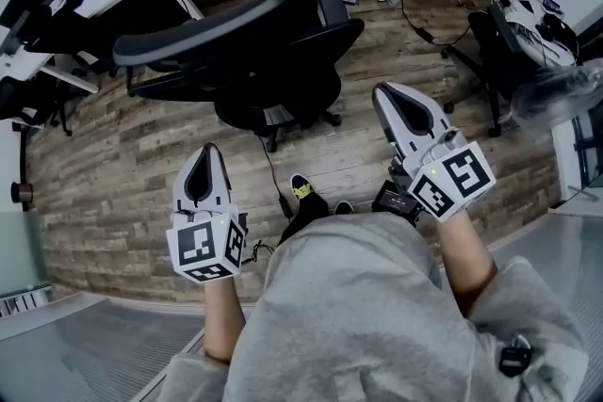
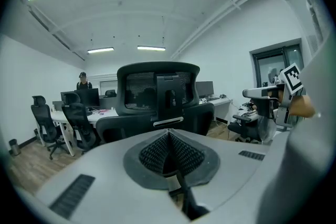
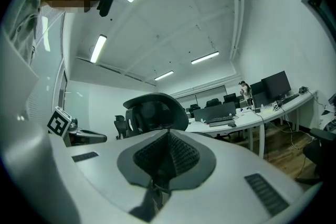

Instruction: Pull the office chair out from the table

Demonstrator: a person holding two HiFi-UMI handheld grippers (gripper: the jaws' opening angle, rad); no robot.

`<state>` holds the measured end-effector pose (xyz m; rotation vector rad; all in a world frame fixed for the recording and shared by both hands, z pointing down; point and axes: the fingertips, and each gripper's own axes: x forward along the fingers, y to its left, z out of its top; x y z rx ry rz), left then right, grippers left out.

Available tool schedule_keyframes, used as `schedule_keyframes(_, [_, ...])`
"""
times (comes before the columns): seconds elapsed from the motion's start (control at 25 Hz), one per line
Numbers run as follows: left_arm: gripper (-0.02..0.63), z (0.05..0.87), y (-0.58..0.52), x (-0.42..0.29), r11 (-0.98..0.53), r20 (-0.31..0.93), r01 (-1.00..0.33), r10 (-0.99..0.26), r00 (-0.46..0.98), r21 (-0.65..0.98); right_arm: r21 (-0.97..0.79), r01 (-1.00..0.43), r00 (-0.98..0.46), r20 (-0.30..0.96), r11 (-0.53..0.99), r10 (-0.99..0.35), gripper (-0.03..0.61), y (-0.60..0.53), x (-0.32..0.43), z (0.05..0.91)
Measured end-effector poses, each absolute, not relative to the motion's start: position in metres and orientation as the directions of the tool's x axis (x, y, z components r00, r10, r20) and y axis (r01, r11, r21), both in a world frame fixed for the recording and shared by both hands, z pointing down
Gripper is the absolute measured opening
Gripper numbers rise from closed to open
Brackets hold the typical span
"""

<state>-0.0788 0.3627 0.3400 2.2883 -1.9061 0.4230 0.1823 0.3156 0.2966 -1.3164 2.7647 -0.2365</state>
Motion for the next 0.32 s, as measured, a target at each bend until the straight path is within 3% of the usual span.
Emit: schedule_keyframes(0.32, [0.012,0.3342,0.3732,-0.0734,-0.19,0.293,-0.978,-0.943,0.159,-0.08,-0.158,-0.76,-0.636,-0.016,0.63,-0.771,0.035,0.3225,0.1854,0.2915])
